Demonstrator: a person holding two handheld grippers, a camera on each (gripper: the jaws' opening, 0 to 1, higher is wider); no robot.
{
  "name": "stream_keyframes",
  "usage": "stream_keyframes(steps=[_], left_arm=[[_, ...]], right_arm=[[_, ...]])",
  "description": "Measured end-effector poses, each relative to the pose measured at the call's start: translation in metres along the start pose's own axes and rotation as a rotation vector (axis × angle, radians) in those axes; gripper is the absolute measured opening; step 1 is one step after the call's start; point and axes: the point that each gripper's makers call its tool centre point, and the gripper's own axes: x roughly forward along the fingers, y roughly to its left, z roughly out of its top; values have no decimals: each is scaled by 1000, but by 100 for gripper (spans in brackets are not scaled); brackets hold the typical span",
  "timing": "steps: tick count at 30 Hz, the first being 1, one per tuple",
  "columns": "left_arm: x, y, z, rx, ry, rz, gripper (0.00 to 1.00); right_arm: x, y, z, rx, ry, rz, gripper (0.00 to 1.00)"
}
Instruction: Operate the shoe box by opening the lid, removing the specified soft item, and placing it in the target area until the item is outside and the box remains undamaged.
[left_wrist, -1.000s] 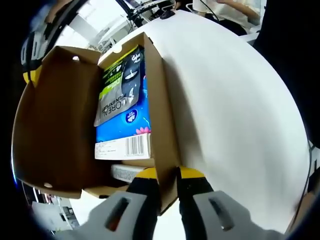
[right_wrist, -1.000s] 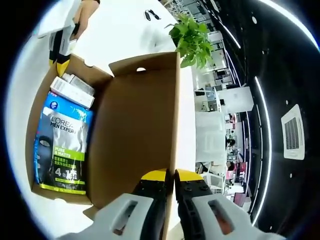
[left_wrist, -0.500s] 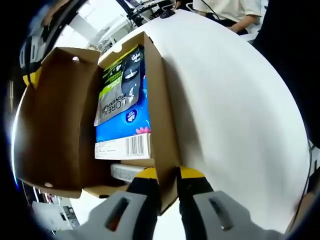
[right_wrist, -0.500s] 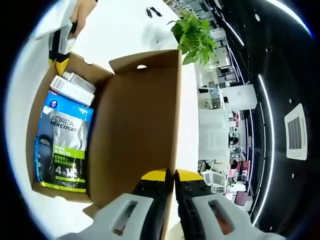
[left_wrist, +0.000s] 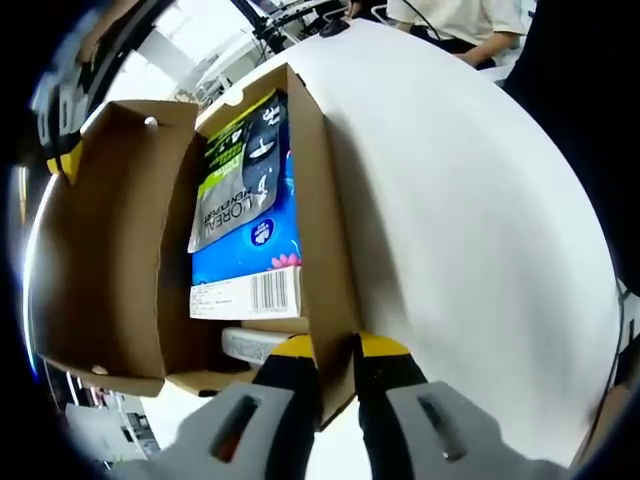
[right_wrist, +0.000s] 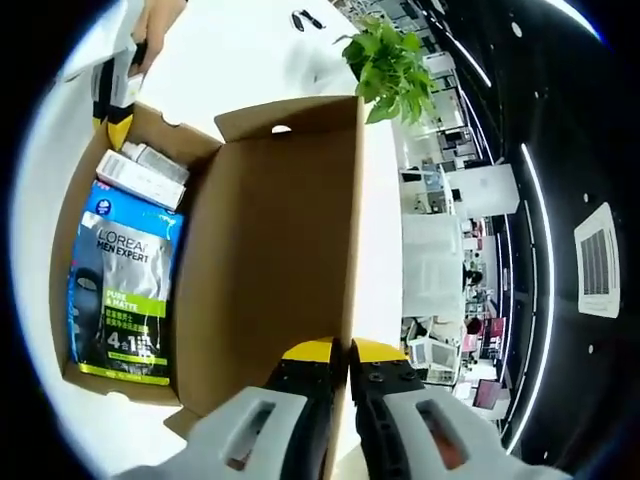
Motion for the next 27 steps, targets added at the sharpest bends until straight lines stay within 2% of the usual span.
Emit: stream_keyframes(steps=[27], left_arm=[[0, 13, -6, 3, -1, 0, 11]], right_arm=[[14, -2, -5, 21, 6, 87, 3]])
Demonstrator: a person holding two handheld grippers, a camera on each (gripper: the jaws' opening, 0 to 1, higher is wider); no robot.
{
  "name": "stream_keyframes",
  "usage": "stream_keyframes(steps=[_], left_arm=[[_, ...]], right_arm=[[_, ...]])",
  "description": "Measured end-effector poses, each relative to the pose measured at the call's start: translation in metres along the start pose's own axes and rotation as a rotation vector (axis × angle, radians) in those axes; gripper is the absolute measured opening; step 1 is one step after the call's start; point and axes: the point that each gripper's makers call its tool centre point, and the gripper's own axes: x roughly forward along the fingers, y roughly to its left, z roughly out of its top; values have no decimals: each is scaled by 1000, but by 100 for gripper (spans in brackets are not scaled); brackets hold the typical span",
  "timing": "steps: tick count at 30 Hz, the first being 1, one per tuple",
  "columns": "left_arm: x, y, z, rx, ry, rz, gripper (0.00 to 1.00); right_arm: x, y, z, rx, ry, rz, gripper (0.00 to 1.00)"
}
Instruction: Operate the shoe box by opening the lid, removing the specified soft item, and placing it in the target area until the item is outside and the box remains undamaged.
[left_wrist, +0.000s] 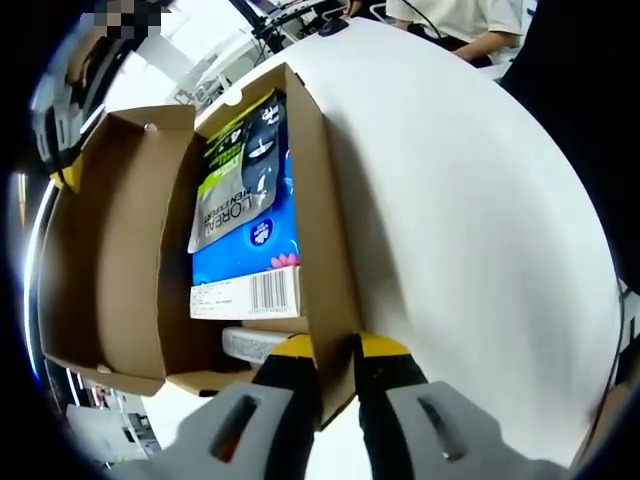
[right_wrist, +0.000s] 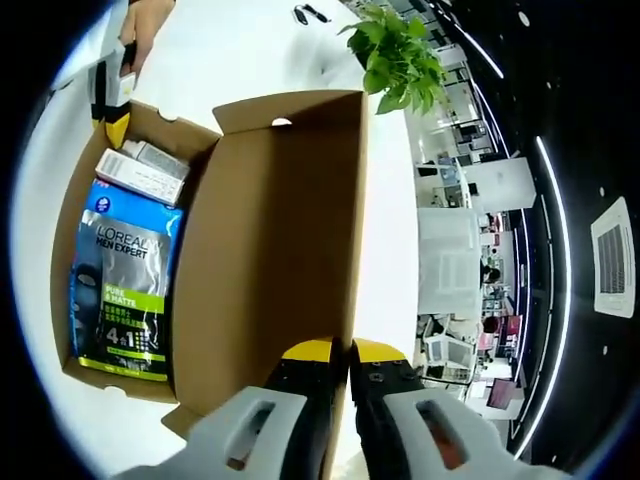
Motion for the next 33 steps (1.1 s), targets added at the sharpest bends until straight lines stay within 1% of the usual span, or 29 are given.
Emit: stream_keyframes(steps=[3, 12, 15, 17, 22, 27, 33], left_arm=[[0, -1, 0, -1, 3, -1, 11], [0, -5, 0, 3, 4, 3, 11], [0, -6, 1, 0, -6, -1, 11], [0, -6, 1, 1, -3, 1, 11], [0, -7, 1, 4, -2, 1, 11], [1, -5, 1, 8, 2, 2, 11], [1, -5, 1, 13, -2, 1, 11]], right_arm=[[0, 0, 0, 2, 1, 8, 3], [12, -3, -4, 28, -4, 42, 3], [16, -3, -5, 46, -6, 60, 3], [18, -2, -5, 76, -3, 81, 3], [17, 0, -5, 78, -1, 118, 3], [22, 5, -4, 78, 16, 134, 3], [33, 6, -6, 97, 28, 167, 3]])
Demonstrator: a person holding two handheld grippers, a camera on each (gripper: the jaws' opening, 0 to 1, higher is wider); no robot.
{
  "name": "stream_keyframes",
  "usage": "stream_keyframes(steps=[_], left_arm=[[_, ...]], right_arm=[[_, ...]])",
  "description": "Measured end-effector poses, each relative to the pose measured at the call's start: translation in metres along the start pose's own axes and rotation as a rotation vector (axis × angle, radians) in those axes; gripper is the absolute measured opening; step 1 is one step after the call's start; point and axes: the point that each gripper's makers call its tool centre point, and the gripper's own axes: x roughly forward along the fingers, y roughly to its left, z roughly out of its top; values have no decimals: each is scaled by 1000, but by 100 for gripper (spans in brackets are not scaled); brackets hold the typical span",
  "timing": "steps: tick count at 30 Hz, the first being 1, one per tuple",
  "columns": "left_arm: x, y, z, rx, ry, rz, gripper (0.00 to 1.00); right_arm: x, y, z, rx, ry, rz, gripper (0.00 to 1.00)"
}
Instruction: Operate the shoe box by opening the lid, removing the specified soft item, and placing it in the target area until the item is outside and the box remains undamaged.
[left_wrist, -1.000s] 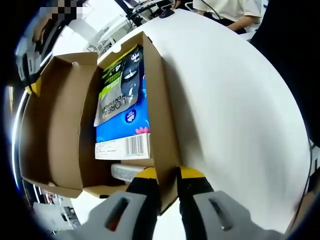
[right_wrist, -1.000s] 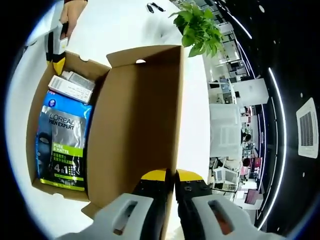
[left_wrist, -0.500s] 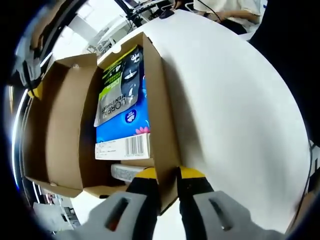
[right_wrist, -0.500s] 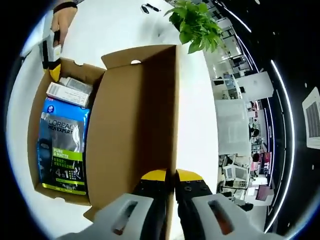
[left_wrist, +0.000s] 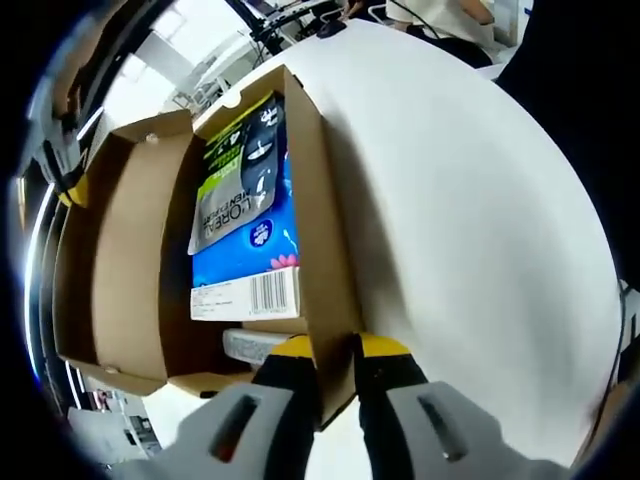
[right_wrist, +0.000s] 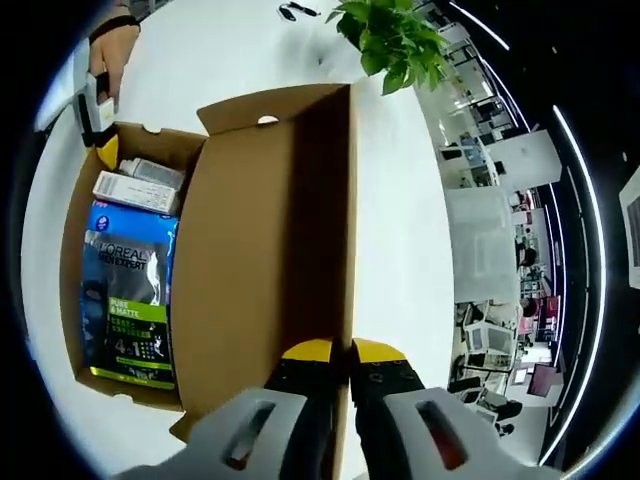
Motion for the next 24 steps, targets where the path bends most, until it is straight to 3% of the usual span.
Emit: stream_keyframes(steps=[24], left_arm=[[-1, 0, -2, 5, -2, 0, 11]], right_arm=[[25, -8, -6, 49, 18, 107, 3]])
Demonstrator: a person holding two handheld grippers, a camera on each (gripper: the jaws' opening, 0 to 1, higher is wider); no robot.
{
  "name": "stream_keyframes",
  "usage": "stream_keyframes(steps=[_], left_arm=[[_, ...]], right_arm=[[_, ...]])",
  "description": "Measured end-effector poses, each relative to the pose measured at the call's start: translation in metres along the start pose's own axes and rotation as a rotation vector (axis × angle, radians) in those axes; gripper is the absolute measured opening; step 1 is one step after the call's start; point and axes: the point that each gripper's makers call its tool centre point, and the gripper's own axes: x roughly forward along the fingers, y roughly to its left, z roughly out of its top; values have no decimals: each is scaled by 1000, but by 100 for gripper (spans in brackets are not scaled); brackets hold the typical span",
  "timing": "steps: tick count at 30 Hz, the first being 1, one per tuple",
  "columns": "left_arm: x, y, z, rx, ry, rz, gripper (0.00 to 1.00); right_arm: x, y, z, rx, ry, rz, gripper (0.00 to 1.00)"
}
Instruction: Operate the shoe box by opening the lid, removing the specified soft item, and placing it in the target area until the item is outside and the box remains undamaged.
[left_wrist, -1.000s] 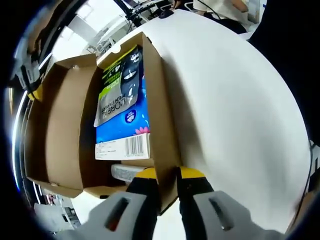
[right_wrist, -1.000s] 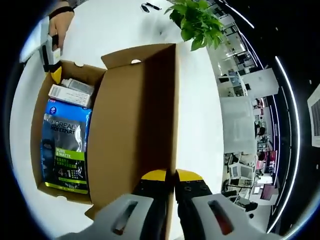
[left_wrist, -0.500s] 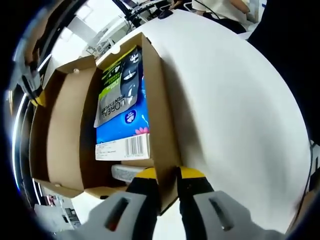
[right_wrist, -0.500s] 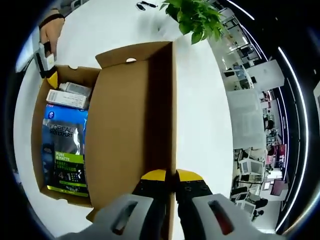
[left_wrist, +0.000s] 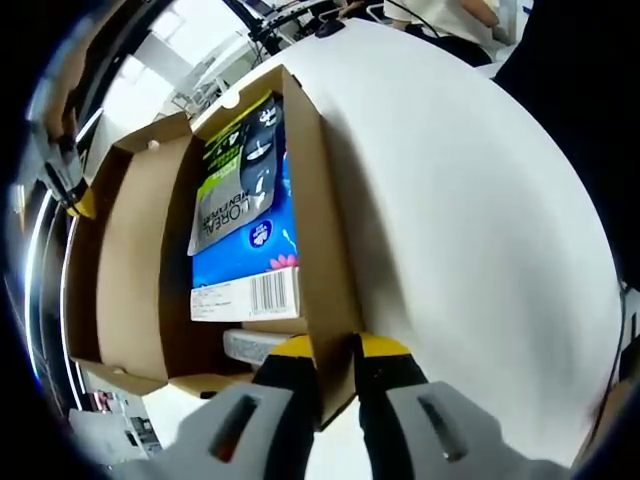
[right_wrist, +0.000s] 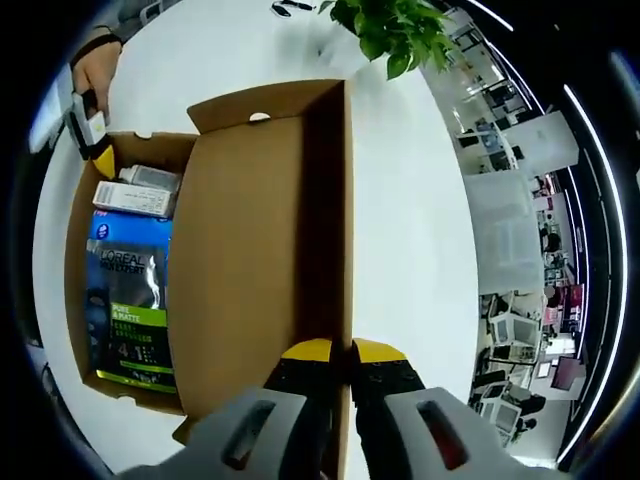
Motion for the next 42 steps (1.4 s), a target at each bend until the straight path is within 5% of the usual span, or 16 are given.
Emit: stream_keyframes(steps=[19, 42], left_arm=[[0, 0, 1, -3, -8, -4, 11], [1, 1, 1, 7, -9, -4, 11]], right_arm=[[23, 0, -5, 27, 0, 56, 5], [47, 2, -8, 34, 18, 37, 9]])
